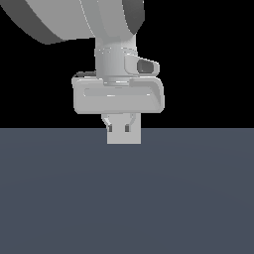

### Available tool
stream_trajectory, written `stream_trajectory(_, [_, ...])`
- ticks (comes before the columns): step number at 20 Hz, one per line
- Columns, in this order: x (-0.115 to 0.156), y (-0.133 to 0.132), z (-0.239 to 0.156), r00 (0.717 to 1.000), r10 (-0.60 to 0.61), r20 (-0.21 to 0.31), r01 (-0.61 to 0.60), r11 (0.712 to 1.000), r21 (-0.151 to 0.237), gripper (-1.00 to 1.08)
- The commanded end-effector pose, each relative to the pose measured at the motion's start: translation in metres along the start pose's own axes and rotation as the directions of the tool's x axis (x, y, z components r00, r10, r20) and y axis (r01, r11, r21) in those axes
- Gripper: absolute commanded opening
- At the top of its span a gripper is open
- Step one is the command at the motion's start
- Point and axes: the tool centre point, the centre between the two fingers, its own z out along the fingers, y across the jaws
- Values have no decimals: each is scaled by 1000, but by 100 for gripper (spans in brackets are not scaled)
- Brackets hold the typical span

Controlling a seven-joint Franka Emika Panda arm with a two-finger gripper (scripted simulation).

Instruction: Plug the charger into the wall socket.

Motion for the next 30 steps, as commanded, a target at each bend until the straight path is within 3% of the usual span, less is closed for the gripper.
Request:
stream_trajectory(1, [3,0,-1,1000,15,1,-15,1000,-4,-100])
stream_trajectory(14, [9,0,0,1000,21,2,-21,1000,-6,-100])
stream_trajectory(30, [52,1,12,1000,22,2,-22,1000,-6,-100])
